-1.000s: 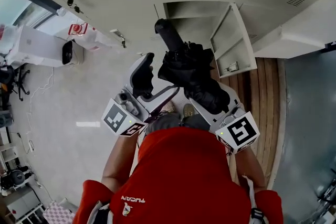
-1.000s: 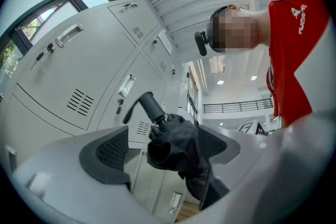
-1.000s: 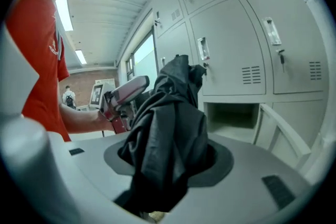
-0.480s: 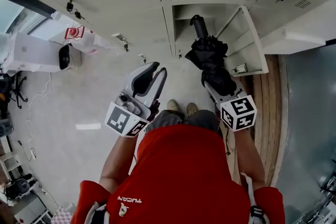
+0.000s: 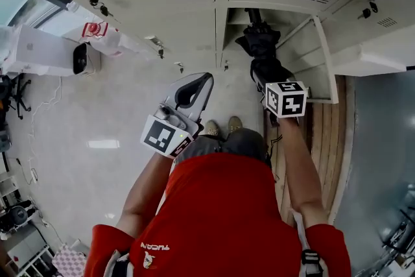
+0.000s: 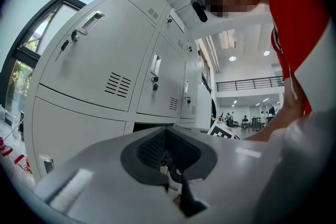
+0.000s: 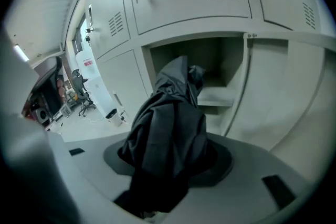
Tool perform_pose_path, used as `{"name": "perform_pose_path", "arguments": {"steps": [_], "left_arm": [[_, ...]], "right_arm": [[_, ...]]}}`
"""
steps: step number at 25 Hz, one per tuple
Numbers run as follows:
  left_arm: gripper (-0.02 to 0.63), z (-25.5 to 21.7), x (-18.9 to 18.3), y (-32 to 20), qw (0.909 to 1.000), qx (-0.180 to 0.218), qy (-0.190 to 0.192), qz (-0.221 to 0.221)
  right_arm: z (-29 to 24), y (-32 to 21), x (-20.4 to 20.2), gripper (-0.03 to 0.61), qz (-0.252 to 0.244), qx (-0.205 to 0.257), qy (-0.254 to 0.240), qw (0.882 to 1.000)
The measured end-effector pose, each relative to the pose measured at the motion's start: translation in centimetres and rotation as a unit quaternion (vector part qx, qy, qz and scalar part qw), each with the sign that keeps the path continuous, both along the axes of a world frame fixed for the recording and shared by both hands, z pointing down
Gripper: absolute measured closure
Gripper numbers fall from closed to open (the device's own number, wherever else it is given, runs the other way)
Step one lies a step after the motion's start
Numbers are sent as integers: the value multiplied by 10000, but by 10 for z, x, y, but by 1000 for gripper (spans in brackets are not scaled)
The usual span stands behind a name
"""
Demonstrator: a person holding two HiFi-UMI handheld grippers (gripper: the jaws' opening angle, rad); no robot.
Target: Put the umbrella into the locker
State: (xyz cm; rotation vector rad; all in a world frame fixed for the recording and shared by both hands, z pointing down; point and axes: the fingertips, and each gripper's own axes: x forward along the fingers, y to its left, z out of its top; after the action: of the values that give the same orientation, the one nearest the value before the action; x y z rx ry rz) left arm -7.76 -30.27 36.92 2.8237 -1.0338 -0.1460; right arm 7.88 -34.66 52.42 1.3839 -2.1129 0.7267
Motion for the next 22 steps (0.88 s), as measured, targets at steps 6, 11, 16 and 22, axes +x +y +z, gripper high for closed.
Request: {"name": "perform_pose_path", "arguments": {"steps": [6,11,16,22], "left_arm": [[609,10,5,-2,9994,-258,-170,-152],[609,21,-1,7,9977,-469,-315,-371],[609,24,-8,13,9960,-534,-460,-550],[609,23,-19,12,9933,-578,-599,-805]], "right_arm": [[31,-50,12,347,81,-318,52,9994],[37,-103,16,347,51,-244,205,9995],[35,-157,20,347,-126,-127,774,9968],[36,-198,15,347,-486,267,1312,9898]]}}
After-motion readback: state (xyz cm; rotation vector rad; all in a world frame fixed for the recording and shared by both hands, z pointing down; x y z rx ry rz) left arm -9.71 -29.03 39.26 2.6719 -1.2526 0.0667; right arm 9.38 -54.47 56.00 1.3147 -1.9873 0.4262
